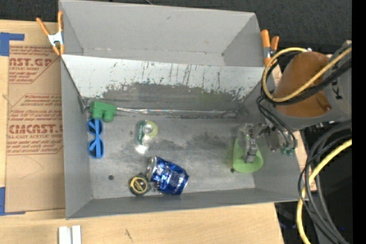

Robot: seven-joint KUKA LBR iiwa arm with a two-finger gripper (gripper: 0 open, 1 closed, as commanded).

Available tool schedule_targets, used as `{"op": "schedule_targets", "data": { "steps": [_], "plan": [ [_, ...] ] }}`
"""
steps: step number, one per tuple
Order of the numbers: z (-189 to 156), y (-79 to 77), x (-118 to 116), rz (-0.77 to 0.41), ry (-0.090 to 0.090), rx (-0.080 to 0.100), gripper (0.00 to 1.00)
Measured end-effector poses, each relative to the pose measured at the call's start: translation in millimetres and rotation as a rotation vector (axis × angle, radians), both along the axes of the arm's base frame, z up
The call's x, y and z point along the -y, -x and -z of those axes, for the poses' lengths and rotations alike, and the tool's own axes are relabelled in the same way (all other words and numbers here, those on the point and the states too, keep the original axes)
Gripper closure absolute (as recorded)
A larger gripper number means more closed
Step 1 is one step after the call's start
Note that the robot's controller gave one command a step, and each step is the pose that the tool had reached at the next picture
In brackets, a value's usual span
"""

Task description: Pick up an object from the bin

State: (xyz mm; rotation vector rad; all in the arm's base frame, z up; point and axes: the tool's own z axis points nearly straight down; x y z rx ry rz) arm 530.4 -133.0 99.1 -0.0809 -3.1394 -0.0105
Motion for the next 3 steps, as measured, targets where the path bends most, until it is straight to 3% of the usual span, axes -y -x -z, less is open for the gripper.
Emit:
{"op": "schedule_targets", "data": {
  "steps": [1,2,3],
  "plan": [
    [2,0.5,3,0.002,0.005,0.003,0.0],
    [-1,-0.9,-4,-0.002,-0.006,0.0,1.0],
    [-108,10.3,-17,-0.002,0.008,0.011,1.0]
  ]
}}
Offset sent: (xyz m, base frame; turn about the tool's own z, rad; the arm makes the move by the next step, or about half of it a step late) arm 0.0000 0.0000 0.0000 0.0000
